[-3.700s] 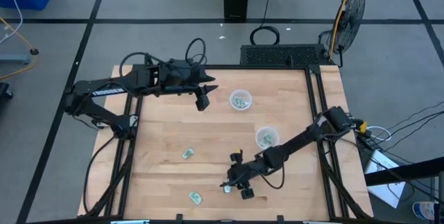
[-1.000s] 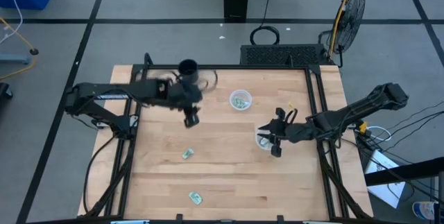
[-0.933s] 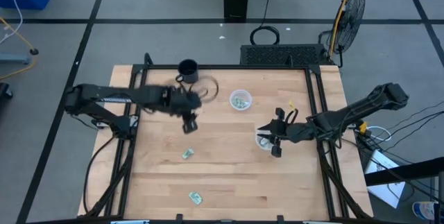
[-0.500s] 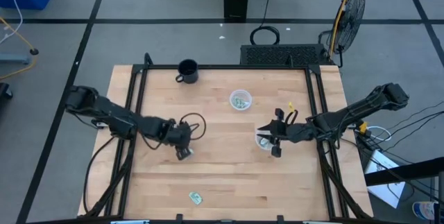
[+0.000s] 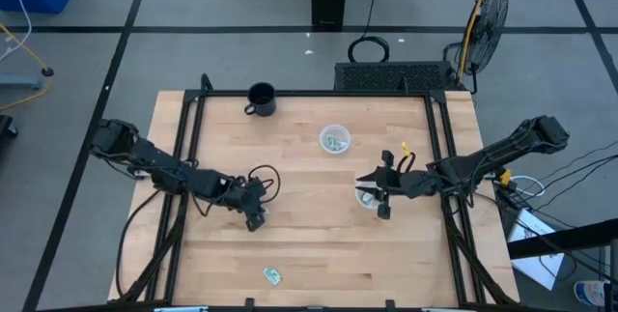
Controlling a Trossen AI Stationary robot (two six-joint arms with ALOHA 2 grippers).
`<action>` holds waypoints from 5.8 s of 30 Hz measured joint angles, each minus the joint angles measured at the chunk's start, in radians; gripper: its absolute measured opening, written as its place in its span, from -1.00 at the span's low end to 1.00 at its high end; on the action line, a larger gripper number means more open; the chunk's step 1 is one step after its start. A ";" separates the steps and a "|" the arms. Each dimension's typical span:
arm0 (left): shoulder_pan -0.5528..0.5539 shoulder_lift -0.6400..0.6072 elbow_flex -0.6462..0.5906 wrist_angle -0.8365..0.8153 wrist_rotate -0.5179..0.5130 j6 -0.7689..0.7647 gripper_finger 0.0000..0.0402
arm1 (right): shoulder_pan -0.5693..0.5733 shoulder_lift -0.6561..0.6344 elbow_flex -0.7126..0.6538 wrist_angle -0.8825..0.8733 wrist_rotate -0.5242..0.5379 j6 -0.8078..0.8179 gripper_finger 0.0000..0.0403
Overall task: Pick and place items into bin
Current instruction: Put the stevia packet into the top transparent bin, then put the stevia packet into the bottom transparent bin
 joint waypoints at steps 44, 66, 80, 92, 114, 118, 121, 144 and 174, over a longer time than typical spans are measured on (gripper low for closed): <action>0.530 0.461 0.536 0.539 -0.033 0.616 -0.98 | -0.019 0.000 0.001 0.174 0.000 -0.078 -0.55; 0.610 0.679 0.751 0.398 -0.014 0.638 -0.60 | -0.020 0.000 0.001 0.153 -0.002 -0.080 -0.55; 0.570 0.140 0.752 -0.100 0.133 0.757 -0.38 | -0.021 0.000 0.001 0.113 -0.063 -0.078 -0.55; 0.410 -0.182 0.750 -0.534 -0.074 0.678 -0.38 | -0.027 0.354 0.035 0.581 -0.409 -0.217 -0.36; 0.347 -0.207 0.750 -0.587 -0.185 0.588 -0.38 | 0.082 1.184 0.839 0.435 -0.500 -0.197 -0.14; 0.347 -0.207 0.750 -0.586 -0.185 0.555 -0.38 | 0.095 1.251 0.869 0.542 -0.497 -0.190 -0.15; 0.347 -0.207 0.750 -0.587 -0.184 0.528 -0.38 | 0.095 1.301 0.890 0.617 -0.496 -0.171 -0.15; 0.340 -0.207 0.750 -0.586 -0.181 0.525 -0.38 | 0.055 1.390 0.935 0.462 -0.471 -0.181 -0.15; 0.340 -0.207 0.750 -0.632 -0.183 0.551 -0.38 | 0.008 1.128 0.929 -0.120 -0.350 -0.232 -0.99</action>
